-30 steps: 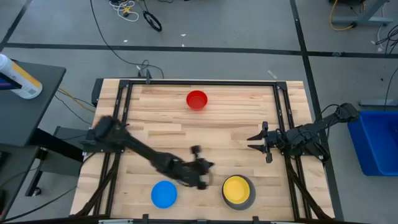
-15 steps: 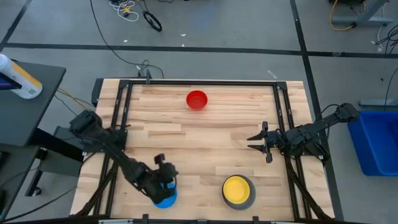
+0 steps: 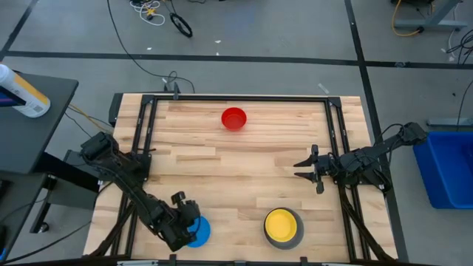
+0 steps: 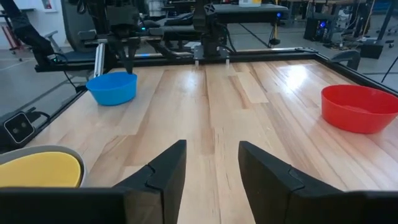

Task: Nest bowls inside each other
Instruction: Stack the light blue bowl on the yellow bowl

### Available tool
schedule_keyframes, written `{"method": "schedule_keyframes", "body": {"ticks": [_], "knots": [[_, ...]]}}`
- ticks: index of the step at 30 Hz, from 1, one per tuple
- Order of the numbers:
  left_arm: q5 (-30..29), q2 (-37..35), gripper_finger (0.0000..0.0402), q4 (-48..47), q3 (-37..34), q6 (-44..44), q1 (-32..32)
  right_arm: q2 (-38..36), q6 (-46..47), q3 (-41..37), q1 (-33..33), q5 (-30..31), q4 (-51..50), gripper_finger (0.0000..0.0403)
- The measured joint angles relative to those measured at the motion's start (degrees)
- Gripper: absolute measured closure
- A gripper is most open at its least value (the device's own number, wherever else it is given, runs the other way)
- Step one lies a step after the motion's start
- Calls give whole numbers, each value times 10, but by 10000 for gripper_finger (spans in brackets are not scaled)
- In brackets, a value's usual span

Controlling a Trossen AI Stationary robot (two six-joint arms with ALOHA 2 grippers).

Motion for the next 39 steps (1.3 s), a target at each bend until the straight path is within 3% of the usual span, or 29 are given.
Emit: {"method": "schedule_keyframes", "body": {"ticks": [11,21,32,39], "knots": [[34,0,290,-2,0,20,1,0,0,0,0,0,0,240],[25,0,192,-5,-2,20,6,0,0,0,0,-2,0,236],[41,0,197,40,-40,7,14,0,0,0,0,-12,-1,233],[48,0,254,52,-58,-6,14,0,0,0,0,-12,0,237]]}}
